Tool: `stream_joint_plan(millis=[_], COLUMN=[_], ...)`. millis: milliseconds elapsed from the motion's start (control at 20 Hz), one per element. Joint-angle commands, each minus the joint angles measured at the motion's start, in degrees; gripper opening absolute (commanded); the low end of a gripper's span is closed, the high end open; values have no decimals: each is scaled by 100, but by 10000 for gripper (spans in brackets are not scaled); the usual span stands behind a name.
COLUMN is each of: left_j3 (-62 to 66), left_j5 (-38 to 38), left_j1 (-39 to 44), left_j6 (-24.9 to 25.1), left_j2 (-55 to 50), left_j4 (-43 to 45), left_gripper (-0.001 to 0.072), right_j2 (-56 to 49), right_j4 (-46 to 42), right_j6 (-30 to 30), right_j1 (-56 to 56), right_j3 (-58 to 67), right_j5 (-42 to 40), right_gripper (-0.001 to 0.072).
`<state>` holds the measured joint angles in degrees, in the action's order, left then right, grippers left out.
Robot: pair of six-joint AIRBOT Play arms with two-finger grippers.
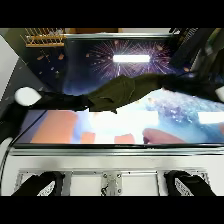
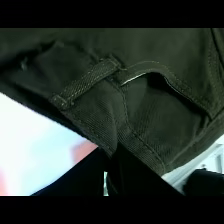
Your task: Fold the clothes and pants, and hang the long-sleeved shirts on hangers.
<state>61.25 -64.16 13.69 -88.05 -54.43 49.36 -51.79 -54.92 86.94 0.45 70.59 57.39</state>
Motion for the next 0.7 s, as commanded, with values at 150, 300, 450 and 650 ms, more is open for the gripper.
stream_joint_plan(millis=[150,300,450,650], left_j3=[-247,-732,-1027,-721], left_j5=[658,831,1117,1797], left_j1=[723,855,535,-195], left_j6=[-2100,-2232,-2135,-1486], left_j2=[2601,2546,1593,-568], left_j4=[17,245,649,575], left_gripper=[30,30,30,30], right_j2=[981,542,-664,-2846], right_j4=[-190,-304,-396,-442], right_j6=[817,1128,1128,1143], right_j1=[-142,-140,-46,295], right_j3=[2277,2280,2275,2277], right_j5=[1169,1252,1300,1156], right_gripper=[21,21,21,21])
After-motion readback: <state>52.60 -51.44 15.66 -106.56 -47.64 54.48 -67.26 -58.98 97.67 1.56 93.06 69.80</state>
